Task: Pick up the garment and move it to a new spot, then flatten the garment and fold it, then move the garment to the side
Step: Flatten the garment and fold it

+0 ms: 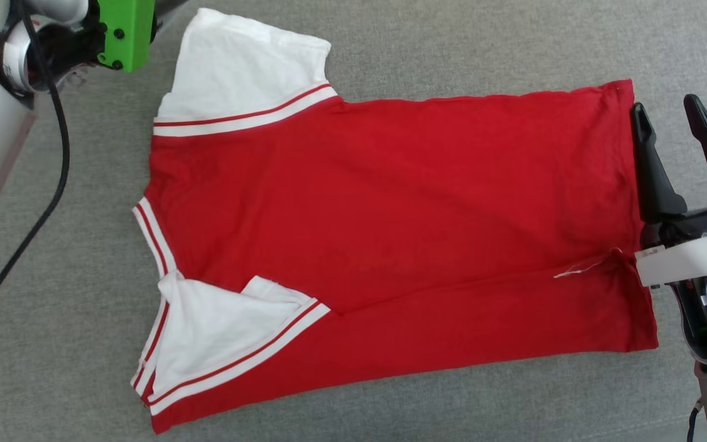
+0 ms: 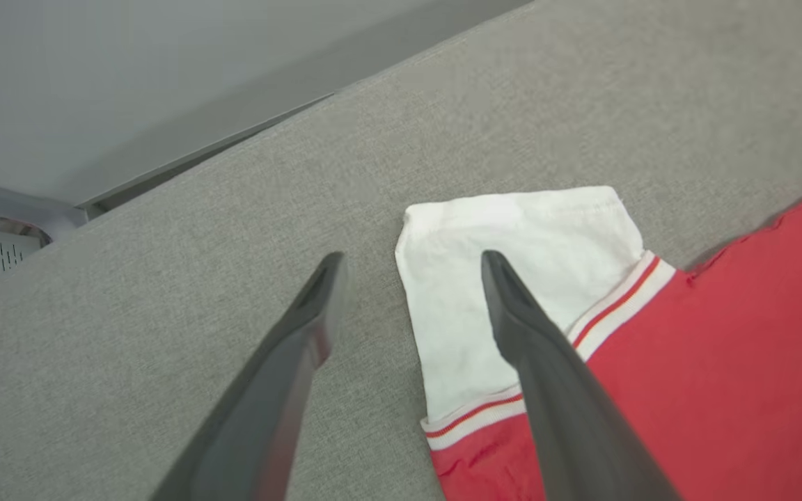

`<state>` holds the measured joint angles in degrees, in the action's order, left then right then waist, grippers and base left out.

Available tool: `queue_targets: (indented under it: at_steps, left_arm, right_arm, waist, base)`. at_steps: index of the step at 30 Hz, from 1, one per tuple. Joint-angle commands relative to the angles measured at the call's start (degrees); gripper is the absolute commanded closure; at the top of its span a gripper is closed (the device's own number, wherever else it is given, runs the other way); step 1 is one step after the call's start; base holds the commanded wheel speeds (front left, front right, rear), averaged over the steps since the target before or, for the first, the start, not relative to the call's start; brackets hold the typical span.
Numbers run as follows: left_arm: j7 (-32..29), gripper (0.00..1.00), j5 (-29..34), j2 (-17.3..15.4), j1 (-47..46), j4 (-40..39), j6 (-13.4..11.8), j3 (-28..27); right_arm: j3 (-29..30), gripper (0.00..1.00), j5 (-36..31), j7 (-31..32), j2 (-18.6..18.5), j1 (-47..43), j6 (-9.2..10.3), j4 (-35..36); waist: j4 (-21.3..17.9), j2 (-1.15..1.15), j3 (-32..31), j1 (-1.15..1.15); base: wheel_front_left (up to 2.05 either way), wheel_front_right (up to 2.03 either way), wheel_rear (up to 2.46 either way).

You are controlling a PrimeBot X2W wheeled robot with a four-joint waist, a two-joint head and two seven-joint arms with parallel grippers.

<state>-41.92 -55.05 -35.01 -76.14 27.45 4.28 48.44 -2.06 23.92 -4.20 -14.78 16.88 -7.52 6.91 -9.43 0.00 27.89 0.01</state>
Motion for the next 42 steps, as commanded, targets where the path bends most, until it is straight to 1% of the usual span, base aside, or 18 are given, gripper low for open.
queue_targets:
  at_steps: [1, 4, 10, 14, 15, 16, 18, 20, 24, 30, 32, 33, 39, 42]
  left_arm:
    - [-2.1, 0.0, 0.1, 0.3, -2.0, 1.5, 0.6, 0.9]
    - [-5.3, 0.0, 0.7, 0.7, -4.0, 4.6, 1.2, 2.5]
    - [-6.3, 0.0, -0.7, 2.1, -4.3, 10.3, 2.0, 3.0]
    - [-8.0, 0.0, 0.0, 1.7, -3.1, 12.3, 2.6, 5.5]
    - [-8.0, 0.27, -0.2, 1.5, -2.6, 12.5, 2.8, 5.9]
    - [-7.8, 1.0, -0.4, 1.4, -2.3, 12.6, 2.9, 6.1]
    - [-6.9, 1.0, -0.8, 1.3, -1.7, 12.7, 3.0, 6.3]
    - [-4.8, 1.0, -0.9, 1.2, -1.5, 12.5, 3.1, 6.3]
    - [0.2, 1.0, -2.0, 1.5, -0.9, 10.9, 3.2, 5.8]
    - [7.0, 1.0, -3.1, 0.7, 1.5, 4.4, 3.2, 7.3]
    - [8.9, 1.0, -3.2, 0.2, 2.4, 2.3, 3.2, 8.1]
    - [10.8, 1.0, -3.2, -0.4, 3.4, 0.4, 3.2, 8.7]
    - [14.4, 1.0, -2.1, -0.5, 5.2, -3.4, 3.2, 10.3]
    - [15.3, 1.0, -1.3, -0.3, 5.4, -4.9, 3.2, 10.9]
  right_arm:
    - [-0.3, 0.0, 0.0, -0.5, -0.1, 1.5, 0.03, -0.2]
    - [-0.8, 0.0, 0.3, -1.0, -0.3, 2.8, 0.03, -1.0]
    - [-2.3, 0.0, 1.0, -2.3, -0.4, 4.4, 0.03, -2.8]
    - [-2.3, 0.0, 1.2, -3.1, -0.9, 4.7, 0.03, -4.1]
    - [-2.3, 0.0, 1.3, -3.2, -1.0, 4.7, 0.03, -4.5]
    - [-2.2, 0.0, 1.4, -3.4, -1.1, 4.8, 0.03, -4.7]
    - [-1.9, 0.0, 1.5, -3.5, -1.4, 5.0, 0.03, -5.1]
    - [-1.5, 0.0, 1.4, -3.6, -2.2, 5.5, 0.03, -5.2]
    - [-0.4, 0.0, 1.0, -2.7, -4.7, 7.3, 0.03, -5.1]
    - [-0.3, 0.0, 1.9, 3.4, -11.3, 12.2, 0.03, -7.0]
    - [-1.6, 0.0, 3.3, 6.2, -14.0, 14.2, 0.03, -8.0]
    - [-2.6, 0.0, 5.1, 9.0, -16.2, 16.6, 0.03, -9.3]
    - [-7.8, 0.0, 10.3, 22.5, -21.8, 21.6, 0.03, -14.2]
    - [-11.4, 0.0, 13.8, 30.0, -23.8, 23.1, 0.03, -16.8]
  waist:
    - [-4.1, 0.0, 5.5, -0.01]
    - [-4.9, 0.0, 7.3, -0.01]
    - [-6.2, 0.0, 9.2, -0.01]
    - [-6.1, 0.0, 9.2, -0.01]
    - [-6.0, 0.0, 9.0, -0.01]
    - [-5.9, 0.0, 8.8, -0.01]
    - [-5.5, 0.0, 8.1, -0.01]
    - [-5.0, 0.0, 7.0, -0.01]
    - [-3.8, 0.0, 4.1, -0.01]
    - [-0.7, 0.0, 0.1, -0.01]
    - [0.2, 0.0, -0.8, -0.01]
    - [1.1, 0.0, -1.4, -0.01]
    - [4.0, 0.0, -1.8, -0.01]
    - [4.9, 0.0, -1.2, -0.01]
  base:
    - [0.0, 0.0, 0.0]
    - [0.0, 0.0, 0.0]
    - [0.0, 0.0, 0.0]
    - [0.0, 0.0, 0.0]
    - [0.0, 0.0, 0.0]
    - [0.0, 0.0, 0.0]
    - [0.0, 0.0, 0.0]
    - [0.0, 0.0, 0.0]
    - [0.0, 0.0, 0.0]
    - [0.0, 0.0, 0.0]
    - [0.0, 0.0, 0.0]
    - [0.0, 0.0, 0.0]
    - [0.0, 0.0, 0.0]
    - [0.0, 0.0, 0.0]
